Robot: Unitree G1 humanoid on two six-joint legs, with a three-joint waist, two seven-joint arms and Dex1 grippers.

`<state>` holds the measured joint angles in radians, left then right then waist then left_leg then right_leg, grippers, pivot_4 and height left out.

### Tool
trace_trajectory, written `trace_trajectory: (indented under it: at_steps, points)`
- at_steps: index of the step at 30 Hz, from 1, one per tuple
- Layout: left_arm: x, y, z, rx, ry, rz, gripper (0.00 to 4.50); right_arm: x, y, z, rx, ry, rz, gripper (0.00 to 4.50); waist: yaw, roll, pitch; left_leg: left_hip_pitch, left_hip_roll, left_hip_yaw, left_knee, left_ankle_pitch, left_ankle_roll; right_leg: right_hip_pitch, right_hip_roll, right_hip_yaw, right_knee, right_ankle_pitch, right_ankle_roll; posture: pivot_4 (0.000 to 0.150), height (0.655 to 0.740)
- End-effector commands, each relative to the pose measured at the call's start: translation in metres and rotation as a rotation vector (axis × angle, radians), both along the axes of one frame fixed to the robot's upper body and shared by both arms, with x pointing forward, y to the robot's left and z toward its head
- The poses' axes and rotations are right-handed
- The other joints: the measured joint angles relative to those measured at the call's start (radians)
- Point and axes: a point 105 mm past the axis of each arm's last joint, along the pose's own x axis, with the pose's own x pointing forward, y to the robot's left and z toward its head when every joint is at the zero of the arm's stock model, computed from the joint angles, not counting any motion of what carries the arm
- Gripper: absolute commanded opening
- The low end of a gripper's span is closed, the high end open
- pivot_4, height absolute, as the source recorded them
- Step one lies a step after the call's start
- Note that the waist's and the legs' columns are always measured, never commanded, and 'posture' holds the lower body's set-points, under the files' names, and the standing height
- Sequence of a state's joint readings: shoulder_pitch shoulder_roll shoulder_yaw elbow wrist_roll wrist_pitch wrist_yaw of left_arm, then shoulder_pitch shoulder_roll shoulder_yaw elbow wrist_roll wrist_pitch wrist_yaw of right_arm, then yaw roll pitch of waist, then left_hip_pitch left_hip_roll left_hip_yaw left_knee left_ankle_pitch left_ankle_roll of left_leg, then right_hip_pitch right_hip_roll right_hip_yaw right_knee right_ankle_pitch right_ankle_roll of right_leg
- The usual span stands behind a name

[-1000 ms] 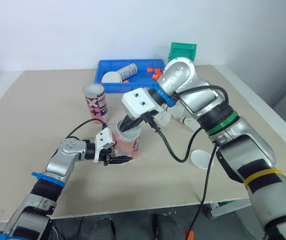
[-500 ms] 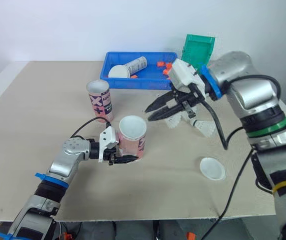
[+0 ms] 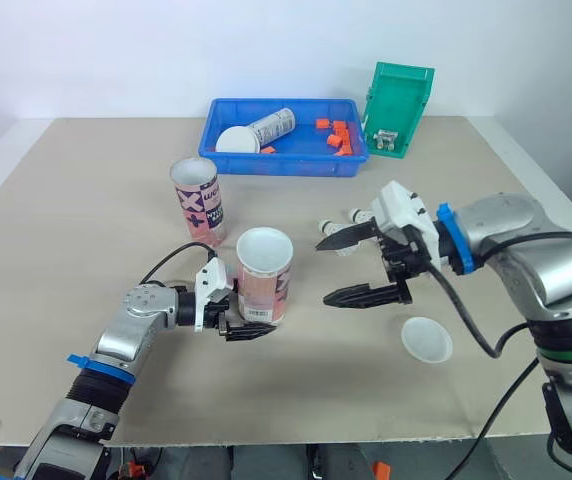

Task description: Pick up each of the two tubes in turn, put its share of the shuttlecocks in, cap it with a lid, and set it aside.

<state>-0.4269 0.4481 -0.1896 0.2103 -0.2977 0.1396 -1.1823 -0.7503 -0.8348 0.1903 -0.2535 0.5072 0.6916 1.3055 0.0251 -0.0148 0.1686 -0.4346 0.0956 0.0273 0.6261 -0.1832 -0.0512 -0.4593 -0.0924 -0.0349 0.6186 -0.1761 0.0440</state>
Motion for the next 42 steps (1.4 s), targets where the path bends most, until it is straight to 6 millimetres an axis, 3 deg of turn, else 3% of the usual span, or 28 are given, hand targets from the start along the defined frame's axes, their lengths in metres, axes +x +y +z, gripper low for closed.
trace_trajectory:
  at_steps: [1,6,13,18,23,33,42]
  points:
    - [-0.002,0.008,-0.006,0.025,0.029,0.024,4.42,-0.005,0.005,0.007,0.028,-0.037,0.005,4.5,0.0,0.0,0.0,0.0,0.0,0.0,0.0,0.0,0.0,0.0,0.0,0.0,0.0,0.0,0.0,0.15,0.7037]
    - [-0.015,0.022,-0.004,0.065,-0.002,-0.001,4.42,0.001,0.011,-0.014,0.023,-0.015,-0.032,4.5,-0.004,-0.002,0.002,-0.001,0.0,0.0,0.0,-0.001,0.0,0.0,0.0,0.0,0.0,-0.001,-0.001,0.15,0.7037]
    - [-0.029,0.051,0.004,0.115,-0.032,0.042,4.42,0.01,0.023,-0.023,0.062,-0.005,-0.056,4.5,-0.015,-0.003,0.003,-0.002,0.0,0.0,0.0,-0.001,0.001,-0.001,0.001,0.0,0.0,-0.001,-0.001,0.15,0.7037]
    - [-0.032,0.066,0.021,0.108,-0.08,0.095,4.42,0.013,0.033,-0.027,0.091,0.004,-0.05,4.5,-0.016,-0.004,0.005,-0.002,0.001,0.0,0.0,-0.001,0.001,-0.001,0.001,0.0,0.0,-0.001,-0.001,0.15,0.7037]
    - [-0.041,0.079,0.051,0.014,-0.105,0.174,4.42,0.009,0.049,-0.036,0.12,0.042,-0.009,4.5,-0.017,-0.006,0.007,-0.003,0.001,0.0,0.0,-0.001,0.001,-0.001,0.001,-0.001,0.0,-0.001,-0.001,0.15,0.7037]
    - [-0.056,0.087,0.068,-0.018,-0.103,0.257,4.42,0.018,0.079,-0.05,0.196,0.069,0.003,4.5,-0.017,-0.006,0.007,-0.003,0.001,-0.001,0.003,-0.001,0.001,-0.001,0.002,-0.001,0.002,-0.001,-0.001,0.15,0.7037]
    - [-0.057,0.086,0.068,-0.012,-0.105,0.269,4.42,0.021,0.086,-0.054,0.215,0.081,0.021,4.5,-0.017,-0.006,0.007,-0.002,0.002,-0.001,0.009,-0.001,0.001,-0.001,0.002,0.0,0.01,-0.001,-0.001,0.15,0.7037]
